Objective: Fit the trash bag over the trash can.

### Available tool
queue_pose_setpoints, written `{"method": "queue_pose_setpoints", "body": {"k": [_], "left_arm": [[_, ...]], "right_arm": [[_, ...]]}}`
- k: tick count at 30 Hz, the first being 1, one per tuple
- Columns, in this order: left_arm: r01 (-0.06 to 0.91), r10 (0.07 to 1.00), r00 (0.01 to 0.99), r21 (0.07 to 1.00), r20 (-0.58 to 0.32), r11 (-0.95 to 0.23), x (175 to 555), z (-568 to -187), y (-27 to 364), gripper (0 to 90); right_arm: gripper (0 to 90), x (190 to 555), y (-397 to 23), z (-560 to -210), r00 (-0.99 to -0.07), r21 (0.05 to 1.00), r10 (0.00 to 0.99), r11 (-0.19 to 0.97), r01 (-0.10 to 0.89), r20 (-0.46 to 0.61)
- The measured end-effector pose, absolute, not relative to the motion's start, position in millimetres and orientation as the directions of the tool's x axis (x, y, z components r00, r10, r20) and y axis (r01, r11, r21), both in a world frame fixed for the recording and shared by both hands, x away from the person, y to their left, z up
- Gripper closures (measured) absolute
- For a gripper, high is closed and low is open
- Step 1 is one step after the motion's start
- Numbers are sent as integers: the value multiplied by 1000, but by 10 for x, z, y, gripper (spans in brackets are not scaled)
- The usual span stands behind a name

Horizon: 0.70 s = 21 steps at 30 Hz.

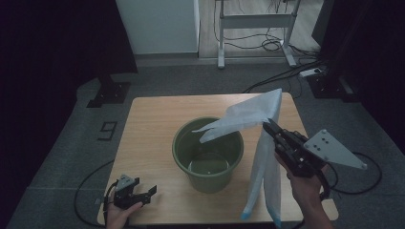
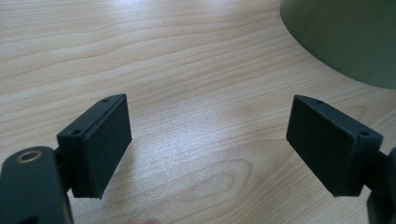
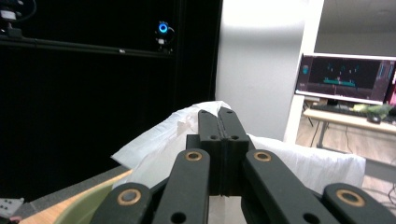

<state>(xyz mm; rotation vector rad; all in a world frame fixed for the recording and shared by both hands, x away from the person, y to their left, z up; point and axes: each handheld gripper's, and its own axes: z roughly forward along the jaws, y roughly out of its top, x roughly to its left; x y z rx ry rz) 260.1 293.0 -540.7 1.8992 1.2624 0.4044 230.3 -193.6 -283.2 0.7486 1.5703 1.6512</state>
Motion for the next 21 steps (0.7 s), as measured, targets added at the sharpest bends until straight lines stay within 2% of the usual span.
{"method": "queue_pose_setpoints", "body": {"k": [5, 10, 15, 21], "left_arm": [[622, 877, 451, 762, -163, -178, 2599, -5401, 2930, 136], [626, 877, 450, 761, -169, -174, 2600, -5402, 2947, 136], [626, 877, 450, 760, -168, -176, 2601, -5402, 2947, 136], [628, 877, 451, 757, -165, -180, 2603, -5410, 2945, 136]], "right_arm": [[890, 2196, -1907, -2631, -567, 988, 817, 26, -155, -110], [890, 2137, -1854, -2596, -574, 985, 808, 42, -165, -131], [890, 2256, -1781, -2741, -586, 991, 801, 58, -120, -118], [890, 2514, -1616, -3107, -600, 994, 794, 103, -25, -98]]}}
